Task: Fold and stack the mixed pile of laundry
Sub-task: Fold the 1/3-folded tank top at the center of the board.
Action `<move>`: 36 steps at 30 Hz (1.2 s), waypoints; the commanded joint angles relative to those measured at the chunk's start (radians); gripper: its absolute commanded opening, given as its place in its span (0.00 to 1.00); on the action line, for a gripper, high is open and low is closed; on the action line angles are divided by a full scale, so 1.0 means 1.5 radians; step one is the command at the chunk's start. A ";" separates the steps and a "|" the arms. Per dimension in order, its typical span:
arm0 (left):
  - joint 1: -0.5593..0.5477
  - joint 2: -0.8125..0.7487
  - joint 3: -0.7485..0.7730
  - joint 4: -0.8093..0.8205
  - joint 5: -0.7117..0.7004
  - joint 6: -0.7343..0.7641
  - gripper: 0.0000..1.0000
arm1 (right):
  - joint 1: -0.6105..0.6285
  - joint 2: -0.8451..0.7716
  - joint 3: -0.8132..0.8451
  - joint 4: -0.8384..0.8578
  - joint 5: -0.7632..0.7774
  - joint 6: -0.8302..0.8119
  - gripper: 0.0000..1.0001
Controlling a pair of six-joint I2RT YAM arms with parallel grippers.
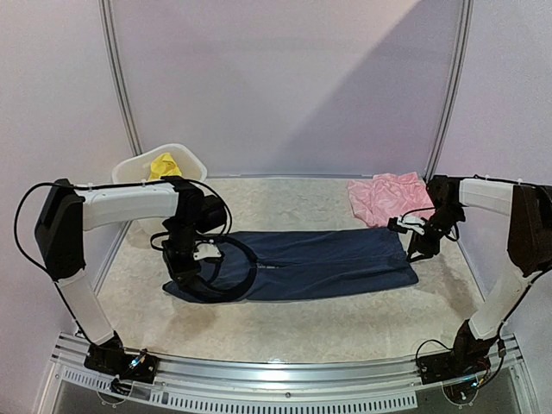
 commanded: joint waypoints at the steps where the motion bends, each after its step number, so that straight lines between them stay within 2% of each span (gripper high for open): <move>1: 0.006 0.001 -0.029 -0.155 -0.079 0.002 0.29 | 0.004 0.010 0.032 -0.021 -0.031 0.009 0.36; 7: -0.006 -0.032 -0.043 -0.168 -0.052 -0.005 0.32 | 0.004 -0.016 0.012 -0.023 -0.017 0.010 0.37; 11: -0.039 -0.078 -0.008 -0.135 -0.129 0.008 0.32 | 0.004 -0.026 0.003 -0.023 -0.018 0.009 0.37; 12: -0.039 -0.082 0.014 -0.121 -0.153 -0.005 0.35 | 0.004 -0.027 0.003 -0.023 -0.021 0.010 0.37; 14: -0.029 -0.079 0.077 -0.097 -0.186 -0.079 0.49 | 0.004 -0.026 0.009 -0.025 -0.029 0.016 0.37; 16: -0.017 -0.067 0.125 -0.083 -0.145 -0.119 0.53 | 0.004 -0.028 0.015 -0.027 -0.037 0.021 0.37; 17: -0.014 -0.061 0.133 -0.075 -0.106 -0.115 0.55 | 0.004 -0.029 0.017 -0.029 -0.041 0.024 0.37; 18: -0.017 -0.055 0.126 -0.069 -0.077 -0.094 0.62 | 0.004 -0.032 0.017 -0.029 -0.043 0.025 0.37; 20: -0.032 -0.052 0.083 -0.041 -0.090 -0.044 0.69 | 0.003 -0.039 0.013 -0.027 -0.043 0.027 0.38; 24: -0.063 -0.054 0.022 0.027 -0.123 0.034 0.69 | 0.004 -0.044 0.001 -0.025 -0.042 0.025 0.39; 27: -0.086 -0.029 0.020 0.088 -0.082 0.073 0.70 | 0.004 -0.044 0.002 -0.028 -0.048 0.027 0.39; 30: -0.111 0.013 0.032 0.094 -0.096 0.101 0.70 | 0.004 -0.046 0.006 -0.036 -0.048 0.031 0.39; 36: -0.114 0.032 0.001 0.125 -0.099 0.131 0.69 | 0.004 -0.059 -0.006 -0.037 -0.046 0.031 0.40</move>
